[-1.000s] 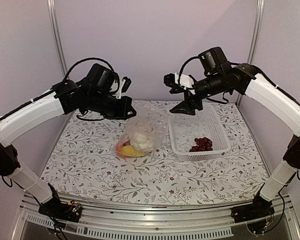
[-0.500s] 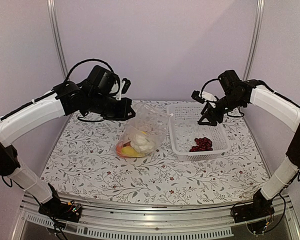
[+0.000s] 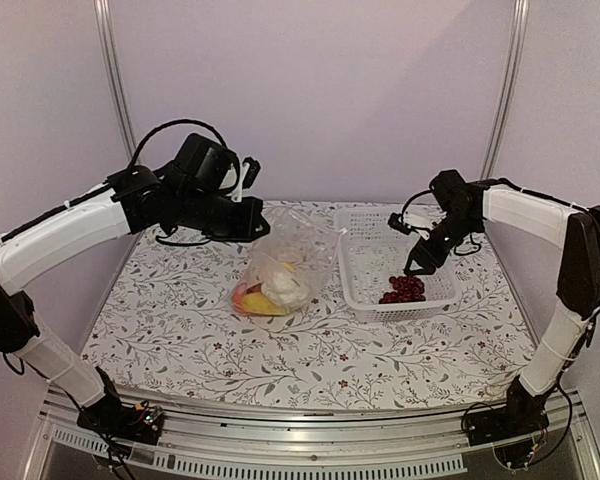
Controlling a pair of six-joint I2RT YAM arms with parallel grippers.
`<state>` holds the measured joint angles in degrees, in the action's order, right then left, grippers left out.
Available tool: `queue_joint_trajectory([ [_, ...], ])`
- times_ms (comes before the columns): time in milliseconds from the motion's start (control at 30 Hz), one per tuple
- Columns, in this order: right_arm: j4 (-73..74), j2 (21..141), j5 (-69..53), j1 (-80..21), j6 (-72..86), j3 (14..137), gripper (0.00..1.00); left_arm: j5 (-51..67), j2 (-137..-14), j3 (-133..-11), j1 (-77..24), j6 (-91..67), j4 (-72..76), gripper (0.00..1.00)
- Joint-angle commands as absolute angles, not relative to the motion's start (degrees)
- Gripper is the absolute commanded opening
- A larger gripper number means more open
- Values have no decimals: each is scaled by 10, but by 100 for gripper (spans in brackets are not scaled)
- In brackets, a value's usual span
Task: Place the food in the zip-top bag and seal the zipper
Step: Pick up the fake fruit from the bin.
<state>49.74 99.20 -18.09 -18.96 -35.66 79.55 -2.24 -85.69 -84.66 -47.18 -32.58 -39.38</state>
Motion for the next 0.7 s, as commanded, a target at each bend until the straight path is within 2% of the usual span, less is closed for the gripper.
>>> queue_joint_trajectory([
  [0,496,1020,-147,-188,-332,781,62,-31,-837,-836,-466,-325,-381,0],
  [200,491,1056,-118,-189,-317,771,63,-27,-837,-832,-466,-328,-380,0],
  [300,492,1075,-126,-188,-312,772,59,-27,-836,-832,-466,-328,-380,0],
  [400,499,1095,-144,-188,-308,777,44,-27,-834,-832,-466,-328,-380,0],
  [567,502,1099,-169,-188,-305,795,2,-29,-832,-829,-466,-328,-379,0],
  [667,501,1068,-166,-188,-304,818,0,-31,-831,-829,-466,-328,-379,0],
])
